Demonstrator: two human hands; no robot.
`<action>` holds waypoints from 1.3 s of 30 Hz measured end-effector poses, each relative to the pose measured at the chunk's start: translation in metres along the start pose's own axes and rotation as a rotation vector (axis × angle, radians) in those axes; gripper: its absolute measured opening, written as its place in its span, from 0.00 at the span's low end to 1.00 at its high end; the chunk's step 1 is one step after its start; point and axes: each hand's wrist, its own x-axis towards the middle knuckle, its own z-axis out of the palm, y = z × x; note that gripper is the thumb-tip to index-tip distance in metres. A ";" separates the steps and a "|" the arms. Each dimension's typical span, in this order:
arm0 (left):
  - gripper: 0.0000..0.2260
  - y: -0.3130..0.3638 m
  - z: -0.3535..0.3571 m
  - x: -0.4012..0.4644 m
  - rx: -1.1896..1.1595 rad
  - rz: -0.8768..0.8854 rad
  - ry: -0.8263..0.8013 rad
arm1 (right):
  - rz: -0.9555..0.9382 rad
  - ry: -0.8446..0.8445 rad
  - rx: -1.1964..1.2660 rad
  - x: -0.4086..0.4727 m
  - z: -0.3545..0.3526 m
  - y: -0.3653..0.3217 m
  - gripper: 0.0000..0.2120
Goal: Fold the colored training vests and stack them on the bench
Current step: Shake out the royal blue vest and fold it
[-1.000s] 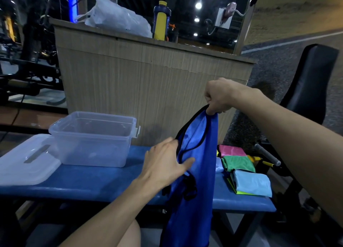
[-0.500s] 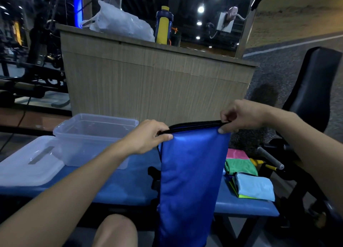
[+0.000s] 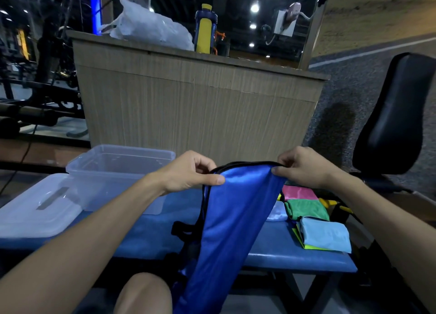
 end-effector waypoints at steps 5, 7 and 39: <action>0.11 -0.009 0.003 0.007 0.090 -0.023 0.041 | -0.035 -0.114 0.033 0.004 0.015 0.002 0.18; 0.09 -0.011 0.002 0.011 0.234 -0.007 0.080 | 0.018 -0.151 0.051 0.003 0.017 0.008 0.18; 0.07 -0.003 0.006 0.022 0.456 0.342 0.462 | -0.008 0.142 0.478 -0.003 -0.031 0.030 0.17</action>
